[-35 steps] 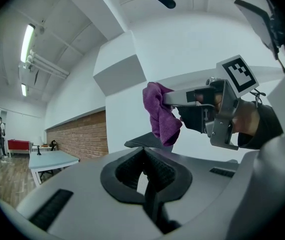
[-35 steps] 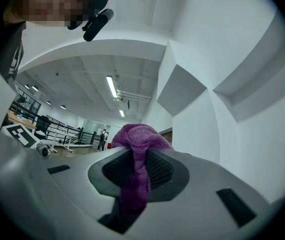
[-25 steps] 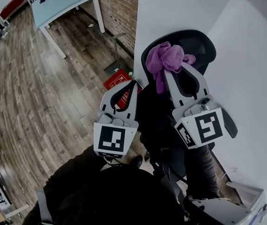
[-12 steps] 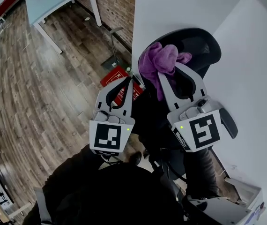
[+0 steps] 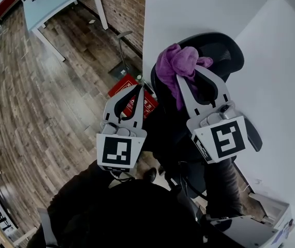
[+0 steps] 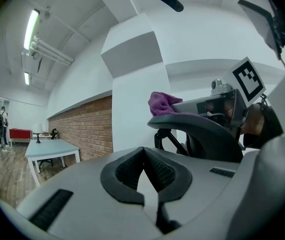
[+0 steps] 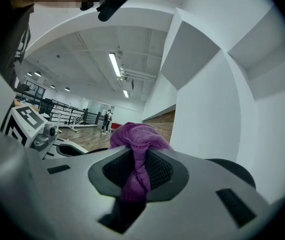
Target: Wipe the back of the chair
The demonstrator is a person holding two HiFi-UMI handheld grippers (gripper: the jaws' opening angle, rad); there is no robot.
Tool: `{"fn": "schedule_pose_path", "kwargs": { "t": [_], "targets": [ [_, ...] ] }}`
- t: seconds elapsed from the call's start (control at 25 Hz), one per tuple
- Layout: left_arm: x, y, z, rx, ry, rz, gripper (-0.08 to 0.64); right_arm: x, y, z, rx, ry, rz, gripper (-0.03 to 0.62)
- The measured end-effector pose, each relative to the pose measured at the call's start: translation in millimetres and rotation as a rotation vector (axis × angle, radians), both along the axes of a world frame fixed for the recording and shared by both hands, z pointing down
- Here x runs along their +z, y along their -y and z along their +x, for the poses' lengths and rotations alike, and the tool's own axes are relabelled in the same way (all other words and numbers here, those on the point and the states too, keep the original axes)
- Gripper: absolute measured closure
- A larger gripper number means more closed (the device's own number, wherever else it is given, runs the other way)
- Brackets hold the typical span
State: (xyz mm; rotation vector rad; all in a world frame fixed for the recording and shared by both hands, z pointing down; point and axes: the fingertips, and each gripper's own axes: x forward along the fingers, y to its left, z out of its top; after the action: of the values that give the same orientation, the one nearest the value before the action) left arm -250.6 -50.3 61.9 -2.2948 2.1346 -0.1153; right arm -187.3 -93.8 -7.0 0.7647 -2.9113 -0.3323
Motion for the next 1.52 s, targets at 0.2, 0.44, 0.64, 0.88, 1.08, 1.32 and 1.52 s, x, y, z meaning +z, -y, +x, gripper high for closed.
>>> {"fn": "schedule_pose_path", "kwargs": {
  "t": [0.2, 0.44, 0.64, 0.88, 1.08, 1.32, 1.52],
  "targets": [
    [6, 8, -4, 0.013, 0.009, -0.007, 0.551, 3, 14, 1, 0.021, -0.012, -0.009, 0.529],
    [10, 26, -9, 0.022, 0.014, -0.018, 0.551, 6, 42, 5, 0.06, -0.026, -0.027, 0.529],
    [10, 36, -14, 0.031, 0.01, -0.02, 0.551, 5, 62, 9, 0.105, -0.042, -0.038, 0.529],
    [14, 49, -15, 0.034, -0.004, -0.025, 0.551, 6, 86, 20, 0.146, -0.037, -0.036, 0.529],
    [16, 62, -16, 0.034, 0.006, -0.038, 0.551, 3, 111, 34, 0.188, -0.02, -0.037, 0.529],
    [20, 70, -12, 0.036, 0.0, -0.046, 0.551, 0, 136, 60, 0.277, -0.013, -0.028, 0.529],
    [20, 71, -14, 0.03, -0.017, -0.044, 0.551, -5, 150, 78, 0.33, -0.001, -0.023, 0.529]
  ]
}}
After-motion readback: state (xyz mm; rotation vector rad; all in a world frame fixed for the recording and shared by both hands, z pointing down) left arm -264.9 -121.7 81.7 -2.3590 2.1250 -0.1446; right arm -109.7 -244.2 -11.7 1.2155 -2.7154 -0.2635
